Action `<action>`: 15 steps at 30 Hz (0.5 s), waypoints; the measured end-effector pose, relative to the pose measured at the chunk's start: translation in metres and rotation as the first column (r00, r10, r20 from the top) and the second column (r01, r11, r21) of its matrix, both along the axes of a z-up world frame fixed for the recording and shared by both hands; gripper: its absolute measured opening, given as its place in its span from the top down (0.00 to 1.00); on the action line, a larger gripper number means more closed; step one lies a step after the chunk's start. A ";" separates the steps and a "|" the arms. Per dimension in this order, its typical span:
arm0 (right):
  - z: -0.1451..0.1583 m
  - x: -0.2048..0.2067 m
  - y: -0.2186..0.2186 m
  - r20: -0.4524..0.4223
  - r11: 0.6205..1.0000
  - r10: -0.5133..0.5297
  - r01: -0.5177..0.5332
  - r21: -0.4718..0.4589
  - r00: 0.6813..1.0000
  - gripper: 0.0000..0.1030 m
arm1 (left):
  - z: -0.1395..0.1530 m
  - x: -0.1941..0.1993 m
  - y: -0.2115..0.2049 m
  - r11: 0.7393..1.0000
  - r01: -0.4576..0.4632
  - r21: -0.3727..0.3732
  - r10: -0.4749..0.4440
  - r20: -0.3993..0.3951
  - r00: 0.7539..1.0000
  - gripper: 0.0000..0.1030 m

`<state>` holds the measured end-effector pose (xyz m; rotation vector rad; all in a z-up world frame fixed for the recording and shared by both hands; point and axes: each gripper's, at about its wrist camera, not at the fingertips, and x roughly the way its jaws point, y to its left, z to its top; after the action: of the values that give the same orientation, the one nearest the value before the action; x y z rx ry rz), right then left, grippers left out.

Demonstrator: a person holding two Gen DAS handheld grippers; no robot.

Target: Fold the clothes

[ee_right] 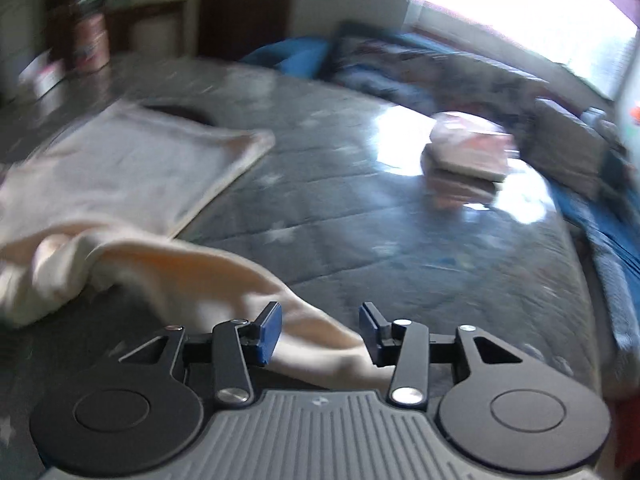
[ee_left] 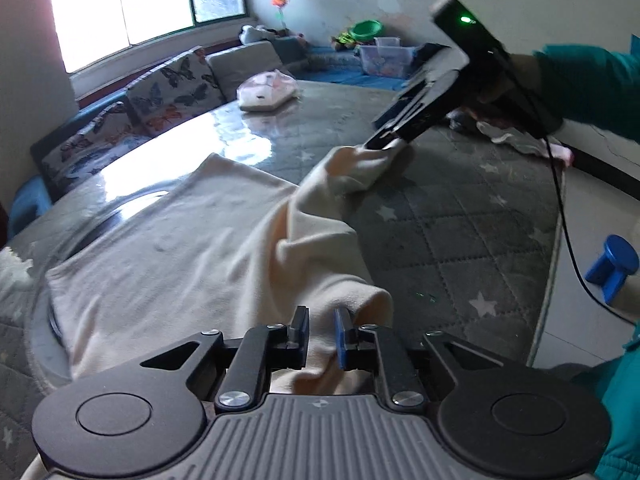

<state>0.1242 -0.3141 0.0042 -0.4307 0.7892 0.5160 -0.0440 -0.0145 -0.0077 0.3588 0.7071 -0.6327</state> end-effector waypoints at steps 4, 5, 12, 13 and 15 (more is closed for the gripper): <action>-0.004 0.011 0.007 -0.050 0.999 0.047 -0.048 -0.008 0.998 0.66 | -0.001 0.001 -0.003 1.000 0.014 0.006 -0.014 -0.004 1.000 0.85; -0.003 0.012 0.007 -0.060 0.998 0.054 -0.055 -0.006 0.997 0.72 | -0.001 0.001 -0.003 1.000 0.018 0.008 -0.018 -0.002 1.000 0.85; 0.005 -0.008 0.018 0.008 0.992 0.102 -0.101 -0.078 0.995 0.95 | 0.002 -0.001 -0.003 0.999 0.045 0.017 -0.045 0.014 0.999 0.85; 0.009 -0.012 0.019 0.041 0.992 0.099 -0.095 -0.088 0.994 0.96 | 0.002 -0.001 -0.003 0.999 0.049 0.018 -0.049 0.017 0.999 0.84; 0.019 -0.020 0.019 0.113 0.991 0.096 -0.084 -0.102 0.989 0.96 | 0.003 -0.001 -0.003 0.998 0.057 0.021 -0.057 0.021 0.998 0.84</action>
<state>0.1046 -0.2947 0.0227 -0.5841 0.6852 0.5326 -0.0453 -0.0180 -0.0045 0.4048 0.6849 -0.6750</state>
